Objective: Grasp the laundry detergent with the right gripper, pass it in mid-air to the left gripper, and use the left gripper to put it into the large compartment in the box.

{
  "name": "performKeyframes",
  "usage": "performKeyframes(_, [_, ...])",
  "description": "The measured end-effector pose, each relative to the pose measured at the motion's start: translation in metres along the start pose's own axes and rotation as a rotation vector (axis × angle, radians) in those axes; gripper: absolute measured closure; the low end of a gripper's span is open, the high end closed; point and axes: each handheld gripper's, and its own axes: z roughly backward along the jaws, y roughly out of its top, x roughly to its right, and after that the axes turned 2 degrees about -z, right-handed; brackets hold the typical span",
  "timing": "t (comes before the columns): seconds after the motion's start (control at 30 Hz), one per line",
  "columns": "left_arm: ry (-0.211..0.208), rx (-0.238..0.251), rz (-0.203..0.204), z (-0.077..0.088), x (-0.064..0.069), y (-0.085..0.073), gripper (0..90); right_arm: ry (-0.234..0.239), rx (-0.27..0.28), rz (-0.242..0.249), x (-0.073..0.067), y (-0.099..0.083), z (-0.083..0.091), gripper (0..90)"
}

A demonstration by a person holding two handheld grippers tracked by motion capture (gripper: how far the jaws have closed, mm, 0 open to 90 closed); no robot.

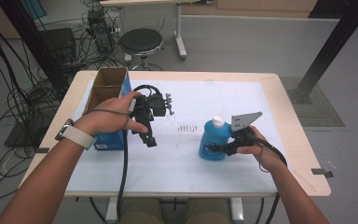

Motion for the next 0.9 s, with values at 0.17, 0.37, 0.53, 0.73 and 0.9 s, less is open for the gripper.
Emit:
performKeyframes(0.17, [-0.001,0.001,-0.001,-0.0003,-0.0002,0.0002,9.8,0.001,0.000,-0.003,0.0000,-0.0001,0.0000,42.3])
performKeyframes(0.37, [-0.001,0.001,-0.003,-0.0003,-0.0007,0.0003,9.9,0.001,0.000,-0.001,0.0002,-0.0001,0.0000,42.3])
performKeyframes(0.53, [-0.001,0.004,-0.003,-0.0002,-0.0005,0.0005,9.9,0.005,0.000,0.000,0.0005,0.0000,-0.0001,42.3])
performKeyframes(0.73, [-0.001,0.005,-0.002,0.0001,-0.0002,0.0004,9.9,0.002,-0.003,0.004,0.0002,0.0004,0.0000,42.4])
performKeyframes(0.9, [-0.003,0.005,-0.005,0.0003,-0.0004,0.0008,9.9,0.000,-0.002,0.004,-0.0001,0.0006,0.0000,42.6])
